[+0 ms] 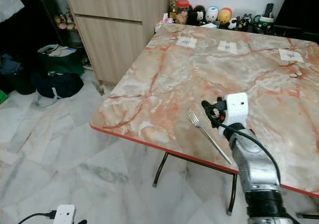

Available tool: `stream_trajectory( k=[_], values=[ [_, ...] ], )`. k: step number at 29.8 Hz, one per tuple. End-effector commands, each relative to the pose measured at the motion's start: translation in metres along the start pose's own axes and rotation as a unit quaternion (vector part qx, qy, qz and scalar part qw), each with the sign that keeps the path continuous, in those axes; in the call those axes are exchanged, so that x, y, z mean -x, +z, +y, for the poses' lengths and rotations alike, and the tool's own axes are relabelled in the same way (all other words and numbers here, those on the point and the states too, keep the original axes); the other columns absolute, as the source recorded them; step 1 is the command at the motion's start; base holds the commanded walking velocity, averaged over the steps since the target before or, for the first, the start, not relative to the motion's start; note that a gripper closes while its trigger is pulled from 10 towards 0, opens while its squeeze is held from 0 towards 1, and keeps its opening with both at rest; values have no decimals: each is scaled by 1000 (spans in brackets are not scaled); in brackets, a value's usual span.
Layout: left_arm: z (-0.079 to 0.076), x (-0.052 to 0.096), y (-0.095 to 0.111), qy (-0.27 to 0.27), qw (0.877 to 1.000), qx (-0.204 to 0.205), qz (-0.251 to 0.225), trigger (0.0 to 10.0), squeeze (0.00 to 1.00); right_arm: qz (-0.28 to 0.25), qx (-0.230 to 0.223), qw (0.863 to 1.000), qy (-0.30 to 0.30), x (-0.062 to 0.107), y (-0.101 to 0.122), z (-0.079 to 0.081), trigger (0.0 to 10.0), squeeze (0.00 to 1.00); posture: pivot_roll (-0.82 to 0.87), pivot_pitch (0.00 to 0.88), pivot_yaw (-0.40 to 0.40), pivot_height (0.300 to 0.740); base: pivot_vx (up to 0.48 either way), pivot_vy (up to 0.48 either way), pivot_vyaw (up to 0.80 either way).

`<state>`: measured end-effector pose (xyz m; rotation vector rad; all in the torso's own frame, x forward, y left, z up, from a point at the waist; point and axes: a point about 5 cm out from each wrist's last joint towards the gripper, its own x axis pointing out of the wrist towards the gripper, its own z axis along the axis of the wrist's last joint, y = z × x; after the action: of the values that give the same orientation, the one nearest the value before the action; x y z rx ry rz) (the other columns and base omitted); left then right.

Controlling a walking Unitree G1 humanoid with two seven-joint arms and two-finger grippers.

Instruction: Setting the table

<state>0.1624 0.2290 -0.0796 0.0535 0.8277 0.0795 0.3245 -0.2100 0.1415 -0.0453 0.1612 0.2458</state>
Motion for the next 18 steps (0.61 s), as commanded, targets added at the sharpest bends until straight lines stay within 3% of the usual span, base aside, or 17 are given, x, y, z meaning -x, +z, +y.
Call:
stream_trajectory(
  k=[1, 7, 13, 18],
  values=[
    [1, 2, -6, -4, 1000, -3, 15, 10000, 0, 42, 13, 998, 35, 2, -10, 2, 10000, 0, -72, 66, 33, 740, 0, 0, 0],
    [4, 1, -5, -3, 1000, -1, 16, 10000, 0, 77, -8, 995, 59, 2, -20, -2, 10000, 0, -61, 89, 33, 740, 0, 0, 0],
    [8, 2, -6, 0, 1000, 3, 21, 10000, 0, 123, 27, 988, 94, 4, -31, 2, 10000, 0, -55, 101, 33, 740, 0, 0, 0],
    [9, 3, -8, 2, 1000, 5, 24, 10000, 0, 129, 22, 987, 90, 4, -33, 0, 10000, 0, -50, 110, 37, 740, 0, 0, 0]
  ],
)
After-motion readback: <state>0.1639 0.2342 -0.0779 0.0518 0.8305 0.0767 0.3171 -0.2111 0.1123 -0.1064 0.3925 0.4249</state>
